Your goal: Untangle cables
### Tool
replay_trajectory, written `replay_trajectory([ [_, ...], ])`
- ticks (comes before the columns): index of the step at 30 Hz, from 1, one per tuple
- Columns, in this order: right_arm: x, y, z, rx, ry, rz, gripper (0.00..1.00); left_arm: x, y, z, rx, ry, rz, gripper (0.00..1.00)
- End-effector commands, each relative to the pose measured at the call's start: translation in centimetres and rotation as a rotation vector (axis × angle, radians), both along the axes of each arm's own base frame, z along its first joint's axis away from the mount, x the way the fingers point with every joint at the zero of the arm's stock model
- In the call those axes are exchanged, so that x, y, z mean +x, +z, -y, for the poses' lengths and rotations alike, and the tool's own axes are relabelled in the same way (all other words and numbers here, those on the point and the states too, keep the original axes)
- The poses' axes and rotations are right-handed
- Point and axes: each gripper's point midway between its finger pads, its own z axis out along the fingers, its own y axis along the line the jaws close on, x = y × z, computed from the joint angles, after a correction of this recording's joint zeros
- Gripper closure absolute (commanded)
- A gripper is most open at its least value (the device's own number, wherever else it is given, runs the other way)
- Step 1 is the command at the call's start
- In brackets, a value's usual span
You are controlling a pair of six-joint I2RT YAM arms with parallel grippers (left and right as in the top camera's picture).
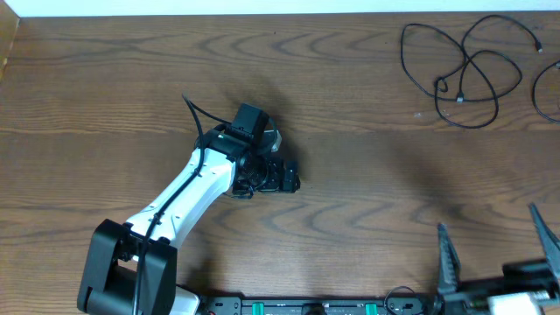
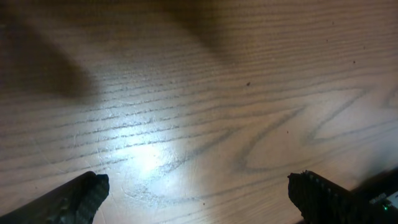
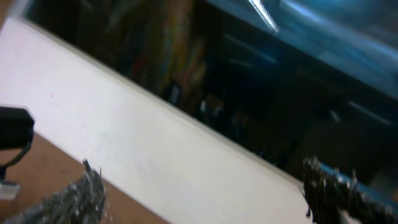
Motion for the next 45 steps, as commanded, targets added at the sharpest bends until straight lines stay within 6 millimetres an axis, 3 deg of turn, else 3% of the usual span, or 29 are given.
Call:
replay_trajectory([
  [1, 0.9, -1.8, -1.5, -0.048, 0.102, -0.006, 0.01, 0.2, 0.4, 0.2, -0.008, -0.018, 0.013, 0.02],
  [9, 2.1, -3.2, -2.5, -0.099, 0.182, 0.049, 0.01, 0.2, 0.4, 0.2, -0.008, -0.018, 0.012, 0.02],
  [15, 3.8, -4.6, -1.4, -0.049, 0.138, 0.016, 0.01, 0.2, 0.4, 0.2, -0.008, -0.018, 0.012, 0.02],
  [22, 6.8, -5.7, 3.9, 0.418, -0.009, -0.060, 0.01, 0.2, 0.4, 0.2, -0.008, -0.018, 0.013, 0.02],
  [26, 8.1, -7.6, 5.6, 0.537, -0.066, -0.093, 0.01, 0.2, 0.4, 0.2, -0.008, -0.018, 0.012, 0.02],
  [33, 10.3, -12.4, 6.0, 0.573, -0.097, -0.176, 0.01, 0.2, 0.4, 0.2, -0.008, -0.018, 0.013, 0.02],
  [45, 12.4, -19.3, 6.9, 0.612, -0.194, -0.299, 0.01, 0.2, 0.4, 0.2, -0.008, -0.018, 0.013, 0.02],
])
